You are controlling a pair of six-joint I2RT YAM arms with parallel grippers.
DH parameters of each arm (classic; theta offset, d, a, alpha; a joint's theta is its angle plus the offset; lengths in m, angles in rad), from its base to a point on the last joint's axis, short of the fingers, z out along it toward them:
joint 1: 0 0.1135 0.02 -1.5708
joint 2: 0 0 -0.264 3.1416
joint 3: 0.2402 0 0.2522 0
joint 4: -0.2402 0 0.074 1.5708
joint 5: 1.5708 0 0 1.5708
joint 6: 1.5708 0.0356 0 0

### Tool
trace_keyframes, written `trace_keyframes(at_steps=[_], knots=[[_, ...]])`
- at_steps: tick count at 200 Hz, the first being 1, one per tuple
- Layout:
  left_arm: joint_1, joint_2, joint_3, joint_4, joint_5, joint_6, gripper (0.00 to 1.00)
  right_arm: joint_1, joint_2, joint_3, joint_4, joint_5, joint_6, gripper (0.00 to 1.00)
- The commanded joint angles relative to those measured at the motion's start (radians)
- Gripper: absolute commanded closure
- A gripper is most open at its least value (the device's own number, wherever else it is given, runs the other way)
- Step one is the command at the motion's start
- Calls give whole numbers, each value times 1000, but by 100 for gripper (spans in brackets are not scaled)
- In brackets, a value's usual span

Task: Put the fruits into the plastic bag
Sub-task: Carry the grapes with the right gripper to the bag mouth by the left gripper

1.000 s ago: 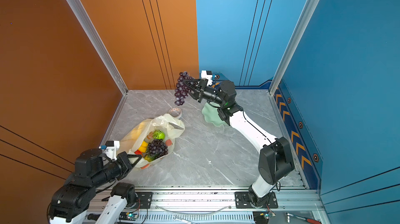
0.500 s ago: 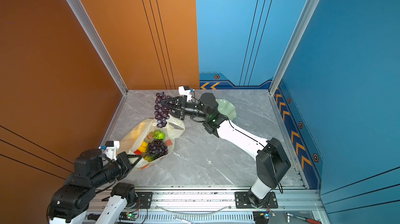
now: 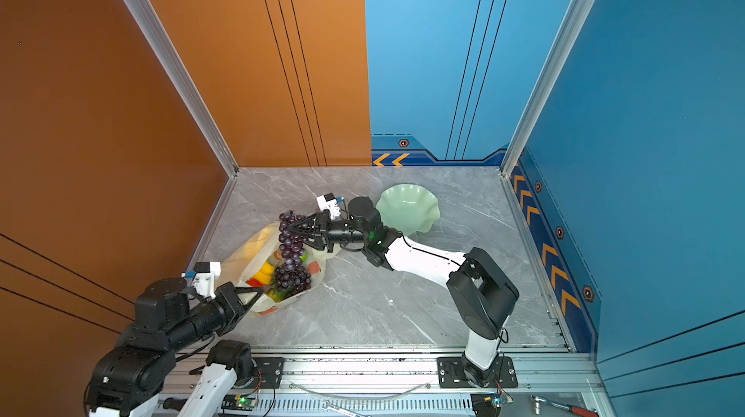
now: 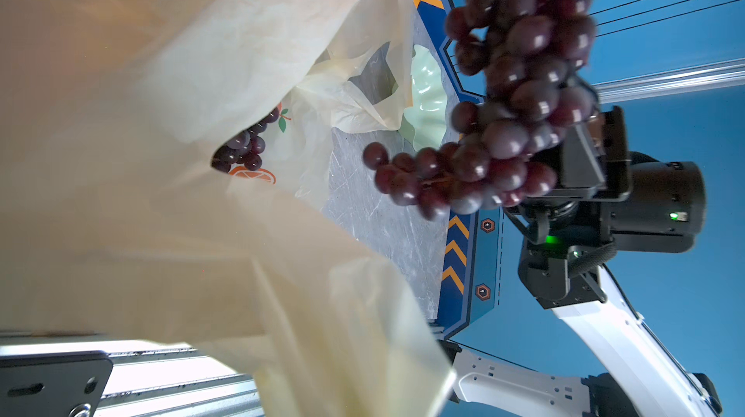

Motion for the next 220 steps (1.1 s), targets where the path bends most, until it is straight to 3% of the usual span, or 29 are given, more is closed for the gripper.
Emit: trace_keyframes(at_steps=[1,153,220], knots=[[-2,14,32,19,19,2,100,8,16,-16,67,-6,-49,68],[-1,90,51,81,15,-4,100,47,151,-84,109,-89,-76,68],[-2,54,26,83,25,-21,100,102,254,85,14,-93,-67,68]])
